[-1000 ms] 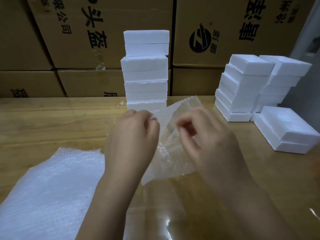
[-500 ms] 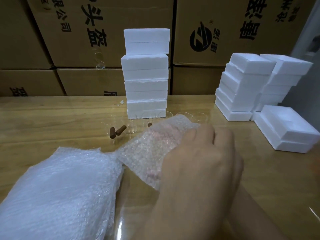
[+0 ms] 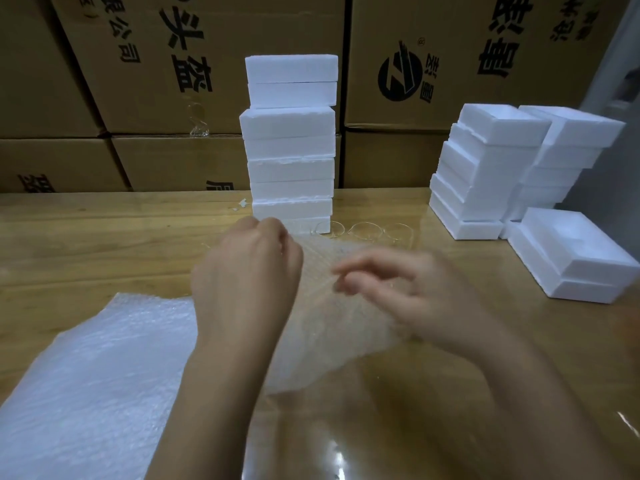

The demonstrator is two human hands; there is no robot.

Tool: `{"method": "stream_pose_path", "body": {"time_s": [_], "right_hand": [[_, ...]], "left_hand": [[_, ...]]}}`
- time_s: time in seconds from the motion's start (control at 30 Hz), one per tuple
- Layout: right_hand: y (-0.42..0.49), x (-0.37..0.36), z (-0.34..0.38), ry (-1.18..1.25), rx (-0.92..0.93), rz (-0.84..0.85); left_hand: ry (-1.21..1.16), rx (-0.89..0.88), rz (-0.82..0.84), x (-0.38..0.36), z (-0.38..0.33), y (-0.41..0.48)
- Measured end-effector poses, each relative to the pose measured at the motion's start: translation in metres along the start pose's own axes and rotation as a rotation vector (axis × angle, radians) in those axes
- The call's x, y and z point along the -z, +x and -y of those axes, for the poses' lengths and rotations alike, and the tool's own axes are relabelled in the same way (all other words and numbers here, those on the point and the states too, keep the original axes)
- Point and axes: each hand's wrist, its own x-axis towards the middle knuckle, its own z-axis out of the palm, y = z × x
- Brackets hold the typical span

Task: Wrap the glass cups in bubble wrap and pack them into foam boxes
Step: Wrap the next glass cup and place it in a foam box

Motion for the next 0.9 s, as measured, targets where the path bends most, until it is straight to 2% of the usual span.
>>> {"method": "stream_pose_path", "body": {"time_s": [0.1, 0.17, 0.23, 0.3, 0.43, 0.53, 0.63, 0.73, 0.83, 0.9], "right_hand": [[0.001, 0.015, -0.016, 0.099, -0.053, -0.317], [0.004, 0.019, -0.04, -0.063, -0.203, -0.396], [0.006, 0.019, -0.067, -0.37, -0.411, -0.282], [0.006, 0.014, -0.092, -0.534, -0.547, -0.102], [0.002, 0.0, -0.121, -0.563, -0.769, 0.378], [0.0, -0.005, -0.123, -0.591, -0.766, 0.504], [0.001, -0.001, -0.116, -0.535, -0.725, 0.463], [0.0, 0.019, -0.104, -0.587, -0.761, 0.341], [-0.008, 0.048, -0.081, -0.6, -0.709, 0.084], [-0.016, 0.064, -0.06, -0.478, -0.651, -0.149]], "left_hand": [[-0.094, -0.027, -0.009, -0.011, 0.013, 0.004], [-0.162, -0.026, 0.0, -0.012, 0.013, 0.006], [-0.214, -0.038, 0.007, -0.011, 0.013, 0.007], [-0.236, -0.09, 0.008, -0.011, 0.012, 0.006], [-0.164, -0.277, 0.088, -0.012, 0.012, 0.005], [-0.13, -0.268, 0.159, -0.015, 0.01, 0.005], [-0.115, -0.248, 0.19, -0.018, 0.009, 0.004], [-0.136, -0.221, 0.19, -0.018, 0.009, 0.004], [-0.133, -0.181, 0.187, -0.019, 0.009, 0.002], [-0.134, -0.157, 0.195, -0.019, 0.009, 0.002]]}}
